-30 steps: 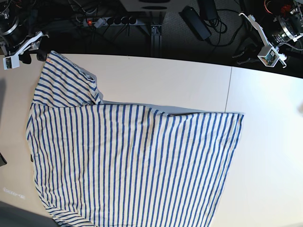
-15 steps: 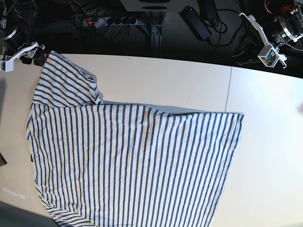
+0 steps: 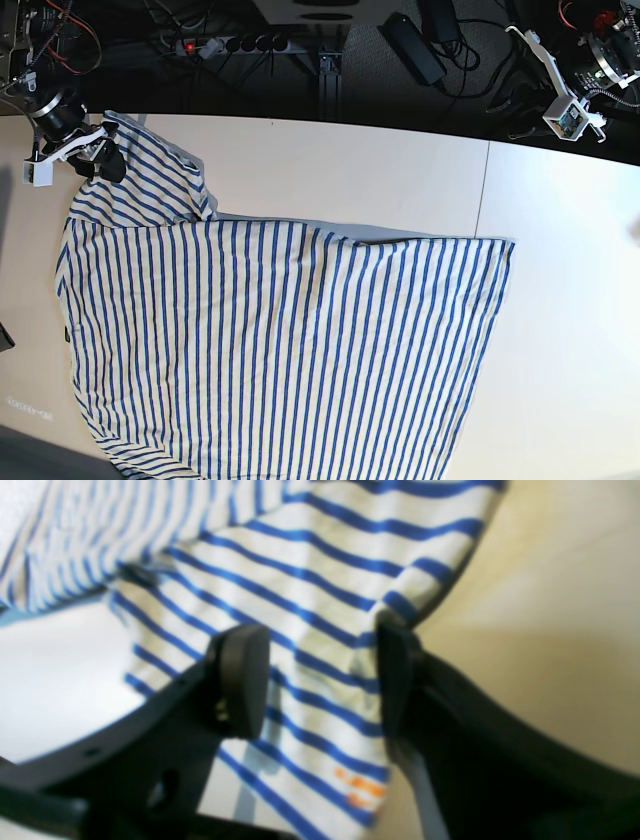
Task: Fold the T-shirt properly
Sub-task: 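Grasp the shirt's shoulder corner near the collar with the right gripper, then grasp the opposite hem corner of the shirt with the left gripper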
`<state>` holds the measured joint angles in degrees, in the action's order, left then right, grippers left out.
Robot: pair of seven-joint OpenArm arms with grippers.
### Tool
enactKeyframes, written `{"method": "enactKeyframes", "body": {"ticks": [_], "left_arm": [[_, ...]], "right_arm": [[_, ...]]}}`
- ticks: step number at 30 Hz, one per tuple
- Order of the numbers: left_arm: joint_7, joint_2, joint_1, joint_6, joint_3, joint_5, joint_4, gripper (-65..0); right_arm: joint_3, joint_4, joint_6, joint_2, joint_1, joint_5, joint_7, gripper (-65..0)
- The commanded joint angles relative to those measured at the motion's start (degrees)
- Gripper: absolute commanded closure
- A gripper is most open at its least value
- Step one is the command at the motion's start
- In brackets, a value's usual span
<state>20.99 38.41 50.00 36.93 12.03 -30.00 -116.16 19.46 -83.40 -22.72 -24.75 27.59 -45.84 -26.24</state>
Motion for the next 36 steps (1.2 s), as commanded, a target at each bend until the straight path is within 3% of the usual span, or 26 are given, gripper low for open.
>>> {"method": "enactKeyframes", "body": {"ticks": [1, 5, 8, 17, 19, 23, 25, 28, 32, 36], "left_arm": [[-1.03, 0.68, 0.48, 1.27, 0.44, -0.63, -0.85, -30.7], [-1.03, 0.66, 0.46, 0.87, 0.57, -0.61, -0.85, -30.8], [-0.52, 0.66, 0.11, -1.42, 1.86, -0.63, -0.85, -31.3], [2.4, 0.68, -5.46, -1.6, 7.87, -5.2, -0.83, -31.5], [2.38, 0.68, -7.28, -1.81, 7.91, -5.2, -0.76, -31.5], [-0.46, 0.87, -10.05, -4.68, 7.8, -5.35, 1.03, -31.5], [-1.01, 0.98, -11.82, -6.56, 7.8, -5.62, 2.82, -31.5], [-0.68, 1.11, -15.54, -6.51, 7.8, -7.91, 6.14, -31.4], [10.14, 1.29, -22.4, -8.31, 7.34, -15.15, 12.15, -31.4], [11.91, 1.49, -29.53, -8.2, 5.38, -18.14, 21.59, -31.4]], "right_arm": [[-1.11, 0.44, -1.27, 0.7, 0.63, 1.95, -4.68, -34.3], [-2.64, 0.44, -1.29, 3.74, 0.52, 1.97, -4.7, -34.3], [-2.73, 0.44, -1.27, 5.44, 0.5, 2.1, -4.63, -34.3], [-2.71, 0.42, -1.22, 6.19, 0.48, 3.43, -3.87, -34.0], [-2.71, 0.42, -1.2, 6.19, 0.48, 3.43, -2.56, -28.8], [-2.71, 0.42, -1.22, 6.19, 0.48, 3.65, -1.14, -1.0], [-2.71, 0.42, -1.22, 6.19, 0.28, 6.97, -1.11, 0.0], [-2.71, 0.42, -1.2, 6.19, -0.48, 12.2, -1.14, 0.0], [-2.71, 0.42, -1.22, 6.19, -1.01, 13.4, -1.09, 0.0], [-2.71, 0.42, -1.22, 6.19, -1.62, 13.51, -0.94, 0.0]]}}
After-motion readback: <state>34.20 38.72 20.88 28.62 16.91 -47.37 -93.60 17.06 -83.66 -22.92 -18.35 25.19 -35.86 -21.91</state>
